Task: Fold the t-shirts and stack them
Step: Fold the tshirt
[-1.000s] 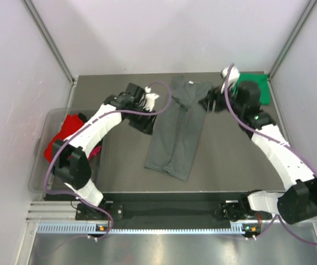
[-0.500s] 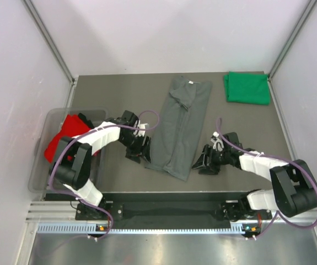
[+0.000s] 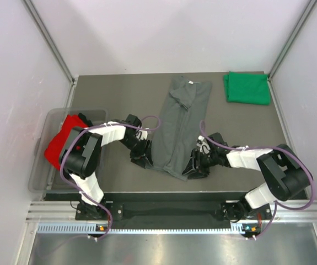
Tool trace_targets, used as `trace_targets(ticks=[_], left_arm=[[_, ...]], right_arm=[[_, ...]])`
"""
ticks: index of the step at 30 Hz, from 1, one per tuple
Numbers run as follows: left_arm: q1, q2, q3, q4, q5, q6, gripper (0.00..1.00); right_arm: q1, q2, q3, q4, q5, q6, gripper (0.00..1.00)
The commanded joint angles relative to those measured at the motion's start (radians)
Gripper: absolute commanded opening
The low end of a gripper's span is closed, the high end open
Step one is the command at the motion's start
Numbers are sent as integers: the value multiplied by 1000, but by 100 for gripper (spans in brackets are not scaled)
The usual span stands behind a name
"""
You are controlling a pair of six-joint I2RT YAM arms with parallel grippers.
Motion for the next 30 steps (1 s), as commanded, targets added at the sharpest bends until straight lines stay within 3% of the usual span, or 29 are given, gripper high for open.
trace_targets(ticks=[1,6,11,15,16,30], left_arm=[[-1,28,16,50,9,3,49],[0,32,35,51,24,9,37],[0,15,30,44,15,20,19],[0,0,38,45,15,31,8],[0,-5,48,42,16,34,0],[0,-66,311,-27,23,126,0]], right_arm=[[45,44,15,-6,76,9,49],[58,35,9,-20,98,11,43],[47,13,6,-20,113,-4,31],[7,0,17,-15,131,-29,0],[-5,-5,18,-11,130,-38,0],[-250,-345,54,-18,44,-123,0]])
